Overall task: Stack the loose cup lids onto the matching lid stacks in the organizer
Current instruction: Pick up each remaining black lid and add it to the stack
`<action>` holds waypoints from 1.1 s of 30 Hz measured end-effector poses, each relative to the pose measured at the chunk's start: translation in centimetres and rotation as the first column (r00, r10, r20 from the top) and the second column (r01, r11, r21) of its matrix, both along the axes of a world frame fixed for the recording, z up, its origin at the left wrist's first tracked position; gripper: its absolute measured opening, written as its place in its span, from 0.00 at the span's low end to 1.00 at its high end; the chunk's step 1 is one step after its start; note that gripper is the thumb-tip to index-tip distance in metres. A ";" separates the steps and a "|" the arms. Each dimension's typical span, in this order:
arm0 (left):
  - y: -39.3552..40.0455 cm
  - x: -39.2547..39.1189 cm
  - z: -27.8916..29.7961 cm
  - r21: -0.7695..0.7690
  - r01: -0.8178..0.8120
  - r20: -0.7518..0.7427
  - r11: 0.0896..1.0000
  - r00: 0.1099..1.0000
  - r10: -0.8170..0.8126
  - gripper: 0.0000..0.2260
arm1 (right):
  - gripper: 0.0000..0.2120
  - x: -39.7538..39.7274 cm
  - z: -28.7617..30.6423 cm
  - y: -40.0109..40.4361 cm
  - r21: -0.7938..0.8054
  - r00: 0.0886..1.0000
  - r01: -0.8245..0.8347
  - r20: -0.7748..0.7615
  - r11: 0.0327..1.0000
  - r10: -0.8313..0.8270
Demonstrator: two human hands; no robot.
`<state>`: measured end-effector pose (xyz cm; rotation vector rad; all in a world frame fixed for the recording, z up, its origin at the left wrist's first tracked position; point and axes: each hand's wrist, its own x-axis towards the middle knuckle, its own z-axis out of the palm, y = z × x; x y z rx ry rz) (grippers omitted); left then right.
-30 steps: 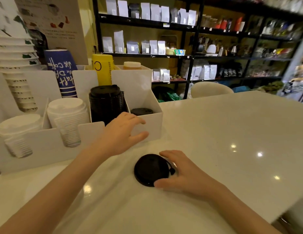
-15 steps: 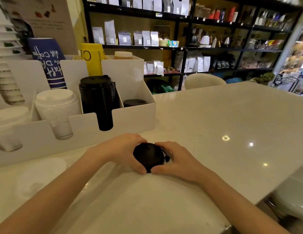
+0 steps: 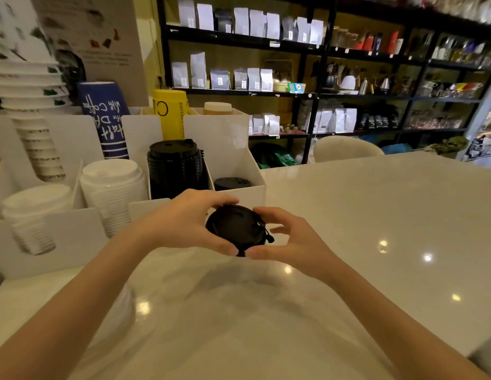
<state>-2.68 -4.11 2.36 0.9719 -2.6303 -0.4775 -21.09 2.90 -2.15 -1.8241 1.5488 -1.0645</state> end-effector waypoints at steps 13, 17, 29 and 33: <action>-2.0 4.0 4.0 -0.143 -0.225 -0.427 0.964 0.892 0.145 0.31 | 0.32 2.4 6.7 -7.7 -0.202 0.976 -0.190 0.065 0.961 0.206; -3.7 4.4 4.0 -0.086 -0.332 -0.580 0.939 0.783 0.224 0.29 | 0.26 3.1 7.5 -10.6 -0.282 0.955 -0.181 0.178 0.942 0.237; -6.7 4.0 2.3 -0.143 -0.564 -0.503 0.814 0.749 0.431 0.25 | 0.19 5.4 5.4 -15.7 -0.208 0.942 -0.228 0.202 0.951 0.270; -6.7 4.1 2.2 -0.151 -0.559 -0.484 0.816 0.761 0.432 0.24 | 0.19 5.3 5.1 -15.9 -0.178 0.931 -0.247 0.229 0.953 0.284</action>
